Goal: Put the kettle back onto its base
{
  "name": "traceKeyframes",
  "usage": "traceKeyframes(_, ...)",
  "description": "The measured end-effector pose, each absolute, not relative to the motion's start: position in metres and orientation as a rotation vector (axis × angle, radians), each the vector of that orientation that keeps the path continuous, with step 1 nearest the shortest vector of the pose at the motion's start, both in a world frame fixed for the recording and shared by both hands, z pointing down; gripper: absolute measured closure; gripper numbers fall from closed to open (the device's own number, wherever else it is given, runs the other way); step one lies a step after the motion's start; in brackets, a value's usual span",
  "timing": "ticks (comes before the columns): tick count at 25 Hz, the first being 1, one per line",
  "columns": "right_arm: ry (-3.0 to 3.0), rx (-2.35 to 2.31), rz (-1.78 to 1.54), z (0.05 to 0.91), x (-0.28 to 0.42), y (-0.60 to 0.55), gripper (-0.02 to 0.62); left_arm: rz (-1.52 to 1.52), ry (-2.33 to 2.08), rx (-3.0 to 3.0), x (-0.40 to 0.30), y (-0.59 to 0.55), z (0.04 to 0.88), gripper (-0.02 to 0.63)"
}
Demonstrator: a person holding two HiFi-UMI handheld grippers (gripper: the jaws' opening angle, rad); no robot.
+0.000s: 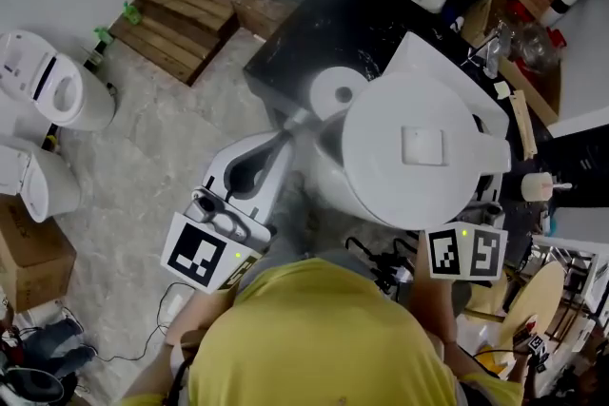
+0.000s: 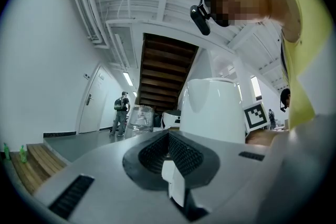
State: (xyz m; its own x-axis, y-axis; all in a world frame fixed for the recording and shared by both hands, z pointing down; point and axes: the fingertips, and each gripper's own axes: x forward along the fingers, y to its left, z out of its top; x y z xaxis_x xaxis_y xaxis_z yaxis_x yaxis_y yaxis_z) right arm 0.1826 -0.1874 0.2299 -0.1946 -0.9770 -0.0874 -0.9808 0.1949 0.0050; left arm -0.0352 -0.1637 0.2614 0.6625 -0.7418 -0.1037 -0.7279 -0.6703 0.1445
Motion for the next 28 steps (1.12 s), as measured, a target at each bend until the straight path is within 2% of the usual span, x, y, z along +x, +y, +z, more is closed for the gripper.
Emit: traceKeyframes(28,2.339,-2.004,0.101,0.269,0.186,-0.313,0.505,-0.159,-1.075,2.728,-0.018,-0.283,0.306,0.597)
